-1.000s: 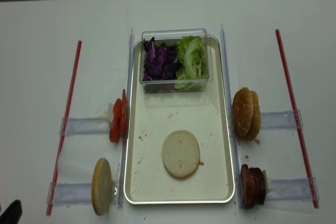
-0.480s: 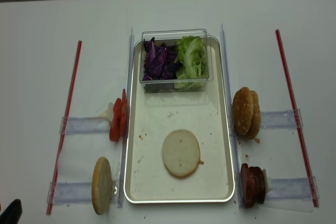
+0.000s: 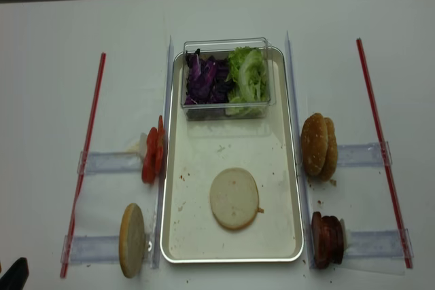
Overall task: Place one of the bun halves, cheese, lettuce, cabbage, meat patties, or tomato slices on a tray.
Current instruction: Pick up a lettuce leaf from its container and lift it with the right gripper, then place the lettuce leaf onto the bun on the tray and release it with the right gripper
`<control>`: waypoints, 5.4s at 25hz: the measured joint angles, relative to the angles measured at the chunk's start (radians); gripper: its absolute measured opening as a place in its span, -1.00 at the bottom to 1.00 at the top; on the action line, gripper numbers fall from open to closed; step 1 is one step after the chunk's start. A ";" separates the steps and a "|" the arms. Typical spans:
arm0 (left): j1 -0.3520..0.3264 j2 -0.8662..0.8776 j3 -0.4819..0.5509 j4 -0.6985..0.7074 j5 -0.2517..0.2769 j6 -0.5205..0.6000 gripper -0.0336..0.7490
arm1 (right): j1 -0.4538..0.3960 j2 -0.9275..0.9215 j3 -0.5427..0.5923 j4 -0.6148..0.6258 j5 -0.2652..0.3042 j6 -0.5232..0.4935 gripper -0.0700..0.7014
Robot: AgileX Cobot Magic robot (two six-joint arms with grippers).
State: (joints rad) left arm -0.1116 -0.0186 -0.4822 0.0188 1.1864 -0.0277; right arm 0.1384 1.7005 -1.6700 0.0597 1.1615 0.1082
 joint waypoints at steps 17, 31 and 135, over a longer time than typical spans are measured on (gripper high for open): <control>0.000 0.000 0.000 0.000 0.000 0.000 -0.22 | 0.291 0.308 -0.127 0.061 -0.066 0.156 0.63; 0.000 0.000 0.000 0.000 0.000 0.000 -0.22 | 0.306 0.428 -0.138 0.162 -0.116 0.159 0.62; 0.000 0.000 0.000 0.000 0.000 0.000 -0.22 | 0.573 0.146 0.135 0.111 0.069 0.159 -0.72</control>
State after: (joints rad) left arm -0.1116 -0.0186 -0.4822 0.0188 1.1864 -0.0277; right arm 0.7118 1.8467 -1.5351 0.1710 1.2304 0.2670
